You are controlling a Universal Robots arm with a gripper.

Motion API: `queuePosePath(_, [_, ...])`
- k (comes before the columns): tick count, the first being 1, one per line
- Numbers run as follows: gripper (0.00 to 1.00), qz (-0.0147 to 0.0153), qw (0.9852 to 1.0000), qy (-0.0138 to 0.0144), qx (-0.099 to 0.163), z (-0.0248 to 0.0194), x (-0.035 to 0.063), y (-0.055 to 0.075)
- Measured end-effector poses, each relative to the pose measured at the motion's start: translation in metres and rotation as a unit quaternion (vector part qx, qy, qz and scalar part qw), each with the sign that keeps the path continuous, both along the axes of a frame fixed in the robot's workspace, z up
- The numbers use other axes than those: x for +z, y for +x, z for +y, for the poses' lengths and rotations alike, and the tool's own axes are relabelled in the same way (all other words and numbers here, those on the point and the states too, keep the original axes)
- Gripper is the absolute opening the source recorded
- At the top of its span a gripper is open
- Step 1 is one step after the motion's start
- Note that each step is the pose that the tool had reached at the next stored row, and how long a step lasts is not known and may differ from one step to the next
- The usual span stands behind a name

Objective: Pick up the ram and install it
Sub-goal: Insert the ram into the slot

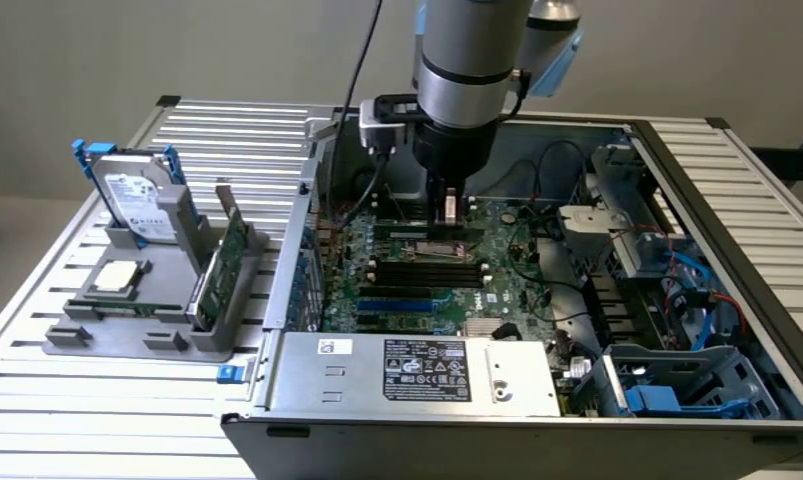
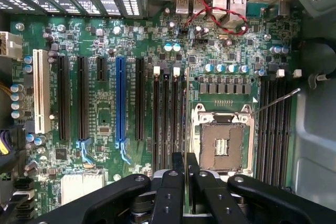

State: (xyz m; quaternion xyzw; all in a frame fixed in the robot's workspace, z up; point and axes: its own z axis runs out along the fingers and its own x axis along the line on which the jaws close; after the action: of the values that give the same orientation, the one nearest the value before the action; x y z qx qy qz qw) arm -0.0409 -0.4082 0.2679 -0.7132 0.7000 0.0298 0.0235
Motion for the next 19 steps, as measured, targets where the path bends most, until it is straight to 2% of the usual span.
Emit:
queuePosePath(4, [0.14, -0.0002, 1.0000, -0.0056, 0.005, 0.0000, -0.0040, 0.001])
queuePosePath(9, [0.14, -0.0044, 0.9999, -0.0095, 0.005, 0.0000, -0.0096, 0.002])
queuePosePath(13, [0.14, -0.0074, 0.9999, -0.0114, 0.005, 0.0000, -0.0150, 0.002])
queuePosePath(19, [0.14, -0.0080, 0.9998, -0.0175, 0.005, -0.0010, -0.0193, 0.004])
